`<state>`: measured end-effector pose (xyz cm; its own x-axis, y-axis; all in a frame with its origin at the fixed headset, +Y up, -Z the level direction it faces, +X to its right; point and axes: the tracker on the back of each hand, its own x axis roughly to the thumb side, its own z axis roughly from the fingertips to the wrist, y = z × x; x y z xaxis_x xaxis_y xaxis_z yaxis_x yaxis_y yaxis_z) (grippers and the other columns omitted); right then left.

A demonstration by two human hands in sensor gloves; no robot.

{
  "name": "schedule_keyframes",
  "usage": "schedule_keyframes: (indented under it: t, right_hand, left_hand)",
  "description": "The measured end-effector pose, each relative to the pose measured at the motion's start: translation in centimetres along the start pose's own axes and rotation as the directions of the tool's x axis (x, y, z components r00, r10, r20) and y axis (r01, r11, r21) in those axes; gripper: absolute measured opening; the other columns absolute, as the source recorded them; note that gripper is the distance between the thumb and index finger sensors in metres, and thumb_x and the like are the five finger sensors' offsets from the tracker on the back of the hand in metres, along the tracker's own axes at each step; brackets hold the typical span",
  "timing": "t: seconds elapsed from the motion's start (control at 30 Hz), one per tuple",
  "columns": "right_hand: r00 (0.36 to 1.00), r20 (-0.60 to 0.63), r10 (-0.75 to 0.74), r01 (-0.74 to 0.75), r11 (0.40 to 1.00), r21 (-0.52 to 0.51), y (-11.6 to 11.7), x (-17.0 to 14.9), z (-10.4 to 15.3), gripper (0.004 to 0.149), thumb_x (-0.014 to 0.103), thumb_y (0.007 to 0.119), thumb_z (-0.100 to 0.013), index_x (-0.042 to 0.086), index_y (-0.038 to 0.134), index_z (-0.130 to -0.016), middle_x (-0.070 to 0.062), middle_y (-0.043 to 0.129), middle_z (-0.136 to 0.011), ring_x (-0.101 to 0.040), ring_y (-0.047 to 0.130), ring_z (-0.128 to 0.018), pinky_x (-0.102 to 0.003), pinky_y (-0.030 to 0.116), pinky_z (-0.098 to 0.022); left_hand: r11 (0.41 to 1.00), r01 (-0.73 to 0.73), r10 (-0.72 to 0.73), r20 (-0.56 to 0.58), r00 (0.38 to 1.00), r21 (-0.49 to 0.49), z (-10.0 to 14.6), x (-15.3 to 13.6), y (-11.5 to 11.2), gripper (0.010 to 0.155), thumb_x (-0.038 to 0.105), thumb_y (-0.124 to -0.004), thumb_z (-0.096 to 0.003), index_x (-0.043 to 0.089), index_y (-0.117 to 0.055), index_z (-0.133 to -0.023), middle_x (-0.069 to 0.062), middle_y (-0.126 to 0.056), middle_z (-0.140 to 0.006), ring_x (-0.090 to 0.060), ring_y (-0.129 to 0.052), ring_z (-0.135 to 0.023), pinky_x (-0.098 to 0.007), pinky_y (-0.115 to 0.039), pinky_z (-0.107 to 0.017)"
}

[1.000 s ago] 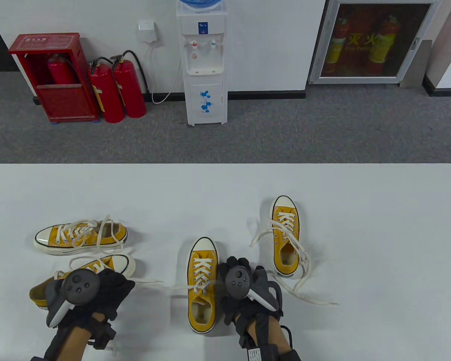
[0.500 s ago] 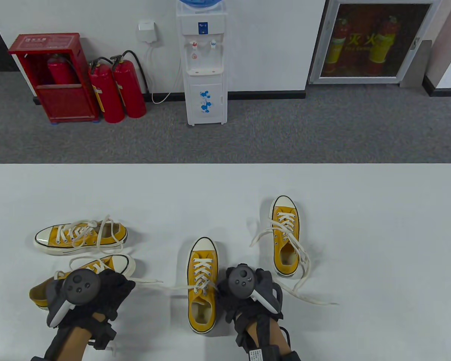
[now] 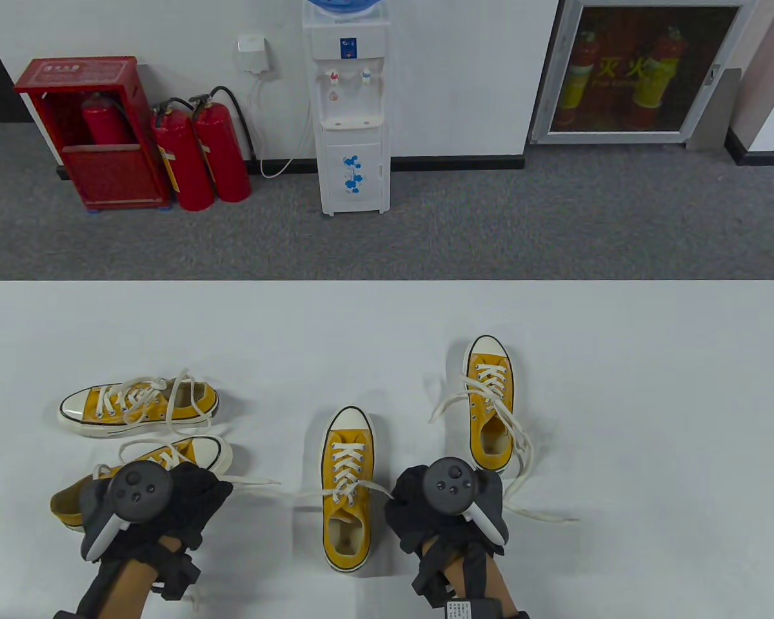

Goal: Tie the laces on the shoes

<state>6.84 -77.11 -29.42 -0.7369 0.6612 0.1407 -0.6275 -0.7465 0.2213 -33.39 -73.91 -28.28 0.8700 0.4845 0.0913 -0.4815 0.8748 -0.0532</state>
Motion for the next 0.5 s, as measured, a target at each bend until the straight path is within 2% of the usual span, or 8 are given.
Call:
schedule_keyframes:
  t: [0.3,0.5]
  right_hand:
    - [0.985,0.042,-0.169,0.172,0.983,-0.067,-0.8,0.1,0.3,0.042,0.055,0.074,-0.044,0.018,0.093,-0.047,-0.004,0.093,-0.068,-0.030,0.093,-0.066,-0.068,0.049,-0.069]
    - [0.916,0.064,-0.396,0.401,0.909,-0.116,-1.3,-0.2,0.6,0.042,0.055,0.081,-0.043,0.017,0.098,-0.042,-0.003,0.097,-0.066,-0.031,0.096,-0.065,-0.067,0.052,-0.068]
  left_hand:
    - [1.000,-0.003,0.003,0.001,1.000,0.001,0.0,0.0,0.0,0.040,0.060,-0.077,-0.0455,0.030,-0.097,-0.063,0.000,-0.096,-0.065,-0.025,-0.097,-0.042,-0.053,-0.082,-0.046]
    - [1.000,-0.004,0.004,0.005,1.000,0.004,0.0,0.0,0.1,0.040,0.060,-0.077,-0.0455,0.030,-0.097,-0.063,0.000,-0.096,-0.065,-0.025,-0.097,-0.042,-0.053,-0.082,-0.046]
